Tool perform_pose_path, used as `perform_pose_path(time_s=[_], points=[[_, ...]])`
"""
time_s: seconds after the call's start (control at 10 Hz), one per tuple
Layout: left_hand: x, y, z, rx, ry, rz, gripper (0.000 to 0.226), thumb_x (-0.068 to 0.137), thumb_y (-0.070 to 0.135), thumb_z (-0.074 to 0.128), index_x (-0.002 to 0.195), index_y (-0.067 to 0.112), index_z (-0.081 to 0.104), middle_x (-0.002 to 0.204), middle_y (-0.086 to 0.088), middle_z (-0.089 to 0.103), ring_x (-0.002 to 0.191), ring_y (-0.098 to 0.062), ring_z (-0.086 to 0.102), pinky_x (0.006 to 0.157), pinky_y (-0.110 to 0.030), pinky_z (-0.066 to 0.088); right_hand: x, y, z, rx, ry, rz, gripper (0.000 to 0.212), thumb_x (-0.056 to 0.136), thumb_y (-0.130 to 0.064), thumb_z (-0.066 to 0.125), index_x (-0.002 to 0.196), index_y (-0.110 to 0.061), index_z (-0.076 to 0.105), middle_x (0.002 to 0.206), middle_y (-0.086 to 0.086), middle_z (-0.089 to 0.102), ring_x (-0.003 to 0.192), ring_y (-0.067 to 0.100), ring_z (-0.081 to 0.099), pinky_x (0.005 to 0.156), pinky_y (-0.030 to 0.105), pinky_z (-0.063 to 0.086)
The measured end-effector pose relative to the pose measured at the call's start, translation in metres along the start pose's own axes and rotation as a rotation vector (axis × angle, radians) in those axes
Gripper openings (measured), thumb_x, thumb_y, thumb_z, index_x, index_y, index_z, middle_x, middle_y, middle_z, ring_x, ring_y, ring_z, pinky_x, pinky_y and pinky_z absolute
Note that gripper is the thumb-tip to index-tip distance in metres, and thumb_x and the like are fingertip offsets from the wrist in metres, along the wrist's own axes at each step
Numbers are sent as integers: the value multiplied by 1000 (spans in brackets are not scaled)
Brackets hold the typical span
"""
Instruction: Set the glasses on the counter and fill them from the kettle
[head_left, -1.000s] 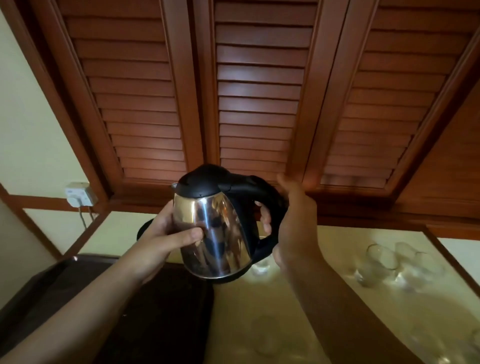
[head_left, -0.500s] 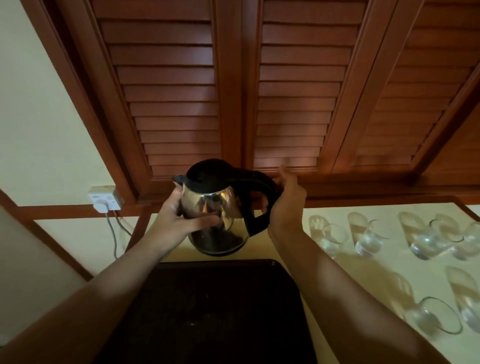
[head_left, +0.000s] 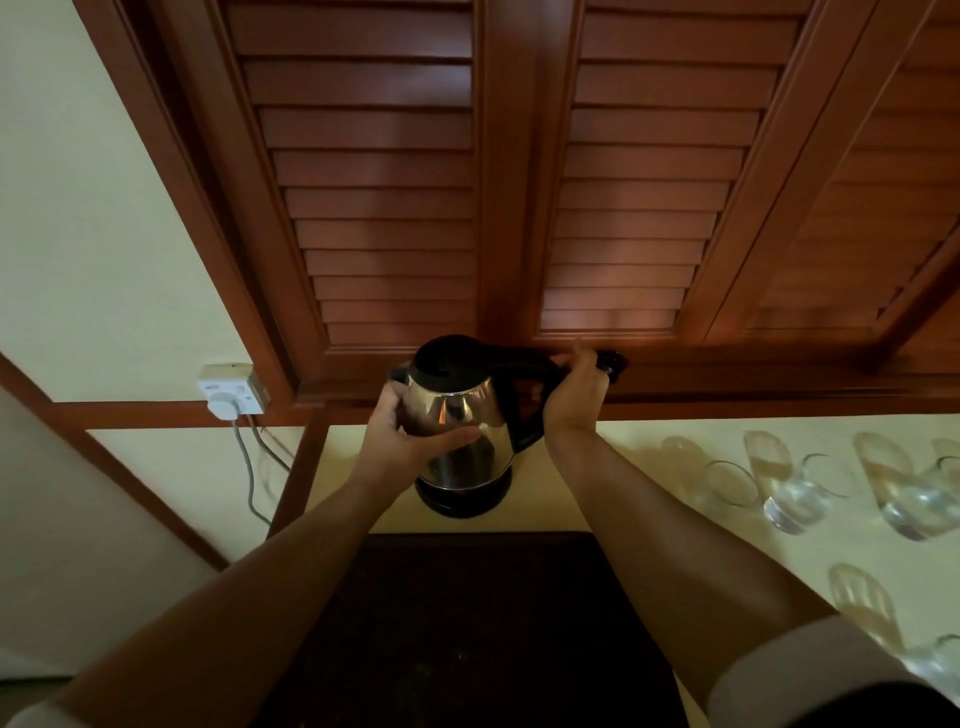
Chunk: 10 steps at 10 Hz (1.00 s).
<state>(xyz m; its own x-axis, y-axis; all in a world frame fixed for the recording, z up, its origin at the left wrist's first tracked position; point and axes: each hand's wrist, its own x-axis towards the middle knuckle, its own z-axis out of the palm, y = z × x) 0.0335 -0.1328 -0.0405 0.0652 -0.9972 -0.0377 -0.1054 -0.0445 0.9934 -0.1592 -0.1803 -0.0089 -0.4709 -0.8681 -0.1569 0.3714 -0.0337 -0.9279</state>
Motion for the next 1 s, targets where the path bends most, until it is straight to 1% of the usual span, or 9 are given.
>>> perform_pose_path(time_s=[0.1,0.2,0.3,0.4,0.5,0.6,0.7,0.8,1.0], points=[[-1,-4,0,2,2,4,81,52,27,96,124,25,57,126,4,72,114,-6,70,84,-21,59,5,9,0,-5,-15,32,42,105,-25,44,65,-16,52,45,-10,56,51,16,54,54,30,44],[-3,-8,0,8,-17,22,82,59,19,98,128,22,55,124,9,71,106,7,72,79,-19,63,6,10,-2,-10,-11,47,37,104,-17,43,68,-13,53,52,-3,55,47,15,50,49,28,40],[-5,-16,2,46,-21,66,81,61,12,100,127,21,53,125,8,71,109,8,71,88,-25,63,7,13,-11,-1,-2,52,36,98,-7,45,63,-12,53,52,0,49,41,12,47,48,27,36],[1,-14,4,60,-31,96,79,66,9,99,125,35,53,126,9,71,111,6,70,94,-28,63,8,15,-12,24,29,32,38,96,-3,47,60,-13,51,49,-2,48,46,16,45,50,29,36],[-2,-20,7,78,-18,146,83,63,19,101,130,33,53,130,9,70,120,-2,69,103,-37,61,9,19,-14,-2,27,14,38,97,-5,46,61,-13,53,53,-3,50,51,16,46,53,29,38],[-13,-36,12,106,8,230,94,61,27,103,138,25,50,137,5,68,129,-11,67,105,-35,58,11,25,-27,-47,-5,4,37,100,-7,42,68,-11,59,64,4,52,60,19,50,60,31,39],[-13,-36,16,96,-2,213,90,61,31,102,135,31,51,137,6,67,127,-6,67,103,-30,59,11,26,-31,-106,8,7,40,103,-9,38,69,-12,57,67,4,48,62,17,46,59,31,37],[-14,-38,14,107,16,174,80,65,19,100,126,33,50,130,8,69,121,1,68,100,-28,61,9,24,-23,-186,-11,0,41,104,-12,38,66,-16,51,67,0,47,64,15,44,62,33,36],[-15,-21,7,162,-80,23,94,70,10,98,143,20,40,130,14,62,121,-4,64,110,-36,55,8,27,-36,-361,-111,-82,30,104,-27,42,84,-23,64,89,0,62,88,21,59,76,36,45]])
